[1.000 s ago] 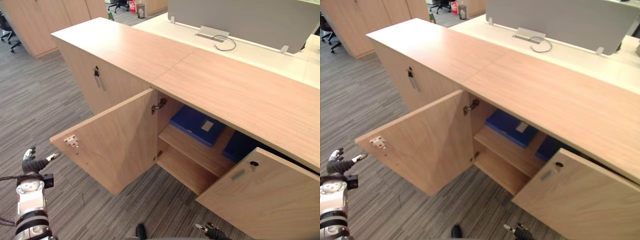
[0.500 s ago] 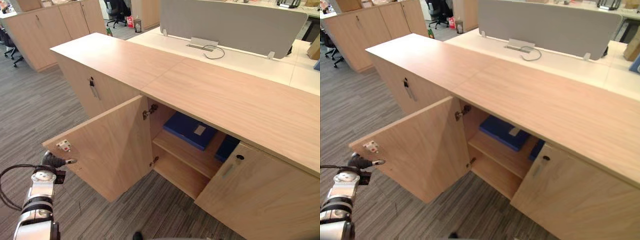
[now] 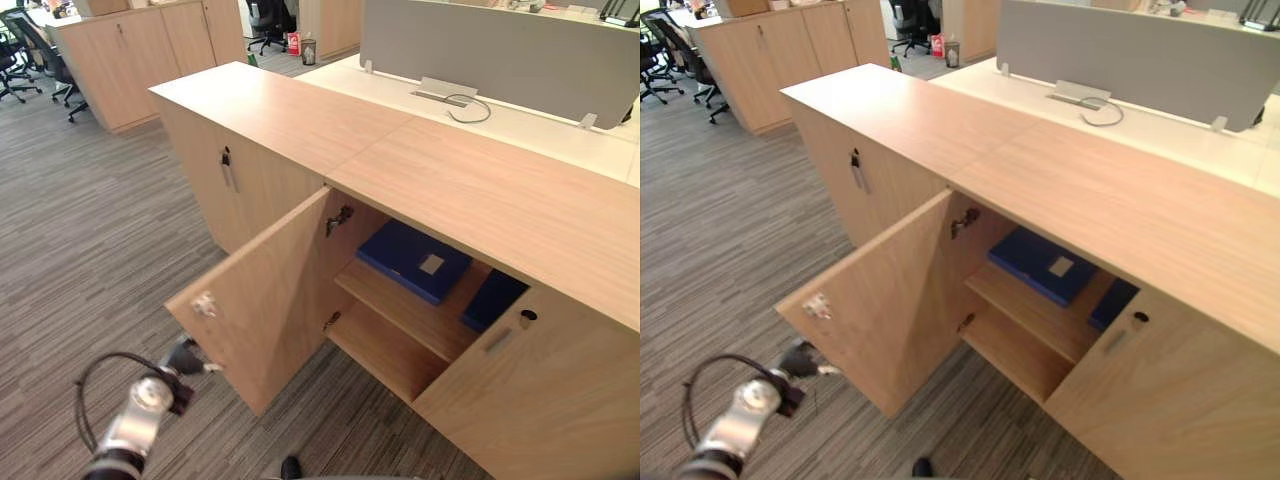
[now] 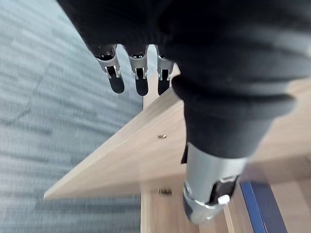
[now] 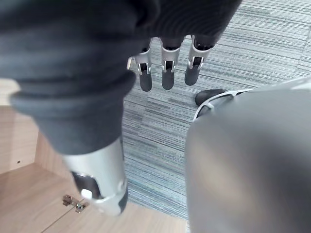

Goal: Walk over to the cabinet, pick up the folder, carry it to the office cabinet, place the folder inside the office cabinet, then close the office cabinet door

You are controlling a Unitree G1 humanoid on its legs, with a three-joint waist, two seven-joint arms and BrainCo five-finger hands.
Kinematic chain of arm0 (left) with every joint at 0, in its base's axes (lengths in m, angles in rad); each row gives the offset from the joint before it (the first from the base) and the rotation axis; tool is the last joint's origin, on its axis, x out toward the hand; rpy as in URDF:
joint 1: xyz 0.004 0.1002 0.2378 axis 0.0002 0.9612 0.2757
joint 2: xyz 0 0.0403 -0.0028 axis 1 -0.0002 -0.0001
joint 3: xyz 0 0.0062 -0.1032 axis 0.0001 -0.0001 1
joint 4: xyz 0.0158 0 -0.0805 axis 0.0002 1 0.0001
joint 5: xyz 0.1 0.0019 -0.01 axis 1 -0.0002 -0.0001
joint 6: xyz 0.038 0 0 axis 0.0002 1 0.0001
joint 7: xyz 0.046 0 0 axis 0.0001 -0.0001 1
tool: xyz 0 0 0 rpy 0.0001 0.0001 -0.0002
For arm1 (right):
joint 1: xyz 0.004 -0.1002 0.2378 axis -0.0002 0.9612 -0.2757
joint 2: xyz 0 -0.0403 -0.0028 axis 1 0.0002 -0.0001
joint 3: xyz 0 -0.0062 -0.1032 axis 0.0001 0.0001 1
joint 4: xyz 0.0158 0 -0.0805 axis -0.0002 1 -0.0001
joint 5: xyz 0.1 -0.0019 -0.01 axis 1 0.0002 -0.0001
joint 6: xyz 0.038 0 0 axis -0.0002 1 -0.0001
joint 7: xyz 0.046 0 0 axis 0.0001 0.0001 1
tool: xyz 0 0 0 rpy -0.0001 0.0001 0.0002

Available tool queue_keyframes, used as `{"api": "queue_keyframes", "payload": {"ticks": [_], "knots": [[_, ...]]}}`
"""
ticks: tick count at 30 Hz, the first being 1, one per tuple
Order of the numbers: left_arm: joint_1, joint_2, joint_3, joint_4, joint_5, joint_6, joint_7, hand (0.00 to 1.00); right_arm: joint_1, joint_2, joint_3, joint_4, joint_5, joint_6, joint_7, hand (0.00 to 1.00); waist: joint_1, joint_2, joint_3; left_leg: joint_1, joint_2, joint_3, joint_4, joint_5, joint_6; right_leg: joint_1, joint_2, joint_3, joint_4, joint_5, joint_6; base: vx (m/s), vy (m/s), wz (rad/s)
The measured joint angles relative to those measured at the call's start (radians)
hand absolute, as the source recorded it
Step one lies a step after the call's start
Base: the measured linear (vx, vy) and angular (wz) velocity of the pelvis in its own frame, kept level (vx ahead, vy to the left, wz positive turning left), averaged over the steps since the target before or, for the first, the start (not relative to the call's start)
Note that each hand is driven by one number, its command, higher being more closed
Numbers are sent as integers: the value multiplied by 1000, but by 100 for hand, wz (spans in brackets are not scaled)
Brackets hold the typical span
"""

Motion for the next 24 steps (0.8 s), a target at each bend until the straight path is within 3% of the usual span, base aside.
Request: {"api": "queue_keyframes", "payload": {"ticks": [3,6,9,11,16,20,24], "knots": [[26,-61,-164,-82,-58,-34,-62,0,-5,-2,7,0,-19,-6,0,0,-8,0,-1,-3,-11,-4,0,0,8,-1,-10,-6,-1,3,4,-27,43,5],[39,-139,-319,-90,-185,-67,-144,0,-9,-3,36,5,-21,-7,-3,0,-20,-10,-11,-12,-14,-5,0,1,19,-8,-11,-6,-5,5,7,0,0,0],[58,-173,-356,-89,-361,-57,-210,0,-28,-2,49,18,-22,-8,-4,0,-44,-18,-17,-11,-8,-2,0,5,24,-7,-4,-5,-9,5,7,11,-32,-4],[68,-177,-318,-20,-532,-43,-227,0,-36,-8,77,19,-28,-8,-4,0,-46,-17,-19,-7,5,10,0,6,25,-7,7,7,-16,9,10,16,-69,-15],[63,-198,-181,309,-694,-1,-220,0,-52,-13,115,22,-61,-12,-6,0,-49,-20,-19,9,27,49,0,-2,14,-5,32,45,-29,12,5,13,-68,-25],[60,-250,-49,474,-738,7,-190,0,-58,-13,115,38,-60,-11,-12,0,-54,-25,-16,21,38,55,0,-5,8,10,44,48,-38,14,0,10,-54,-7],[60,-313,133,556,-709,-33,-108,0,-57,-11,114,38,-54,-11,-12,0,-52,-29,-12,41,50,77,9,-19,-6,23,49,72,-40,11,-4,-19,-19,-16]]}}
